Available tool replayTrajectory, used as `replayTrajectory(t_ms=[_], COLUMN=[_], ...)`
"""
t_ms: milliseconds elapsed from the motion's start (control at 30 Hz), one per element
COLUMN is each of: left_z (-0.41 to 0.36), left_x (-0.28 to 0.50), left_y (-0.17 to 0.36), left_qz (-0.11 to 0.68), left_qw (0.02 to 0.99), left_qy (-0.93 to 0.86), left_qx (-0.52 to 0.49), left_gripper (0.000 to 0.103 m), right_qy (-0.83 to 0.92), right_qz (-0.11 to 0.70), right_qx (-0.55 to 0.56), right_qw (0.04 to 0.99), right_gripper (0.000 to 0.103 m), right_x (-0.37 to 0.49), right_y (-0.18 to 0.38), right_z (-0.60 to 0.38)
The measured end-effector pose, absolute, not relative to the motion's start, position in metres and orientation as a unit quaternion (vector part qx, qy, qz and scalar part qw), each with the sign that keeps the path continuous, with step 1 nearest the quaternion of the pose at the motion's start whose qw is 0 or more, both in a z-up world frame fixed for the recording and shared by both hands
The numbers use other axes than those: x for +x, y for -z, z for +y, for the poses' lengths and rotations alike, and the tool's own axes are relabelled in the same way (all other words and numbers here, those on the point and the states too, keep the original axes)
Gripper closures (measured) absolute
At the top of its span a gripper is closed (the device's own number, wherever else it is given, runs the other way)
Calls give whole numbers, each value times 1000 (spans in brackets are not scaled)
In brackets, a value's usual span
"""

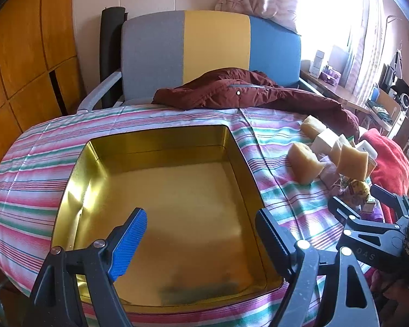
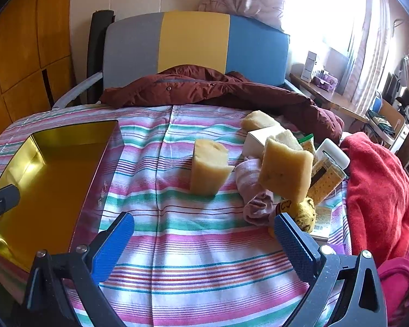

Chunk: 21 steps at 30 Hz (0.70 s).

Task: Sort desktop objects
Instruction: 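Move both tools from the gold tray toward the pile of items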

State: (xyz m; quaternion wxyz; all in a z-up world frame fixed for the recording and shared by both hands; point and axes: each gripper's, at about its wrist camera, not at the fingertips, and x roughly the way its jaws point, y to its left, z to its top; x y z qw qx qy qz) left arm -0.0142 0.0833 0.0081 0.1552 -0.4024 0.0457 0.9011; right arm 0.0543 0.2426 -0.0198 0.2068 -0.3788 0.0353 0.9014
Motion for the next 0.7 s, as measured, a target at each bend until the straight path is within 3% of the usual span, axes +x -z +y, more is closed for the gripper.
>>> replayTrajectory(t_ms=[367,567,700], left_z=[120,159,183], left_x=[-17,-21,-23], left_y=[-18,-13,-7], left_qz=[77,100,100], left_qw=[193,244,275], left_qy=[-900,-876,-859], left_qx=[-383,-404,-419], left_gripper=[20,35,36], right_qy=[-893,-876,-864], right_qz=[72,134,146], right_qx=[-384,-393,-403], right_qw=[226,245,262], right_gripper=[0,0,0], right_x=[79,111,131], right_y=[9,4,2], right_z=[283,333,361])
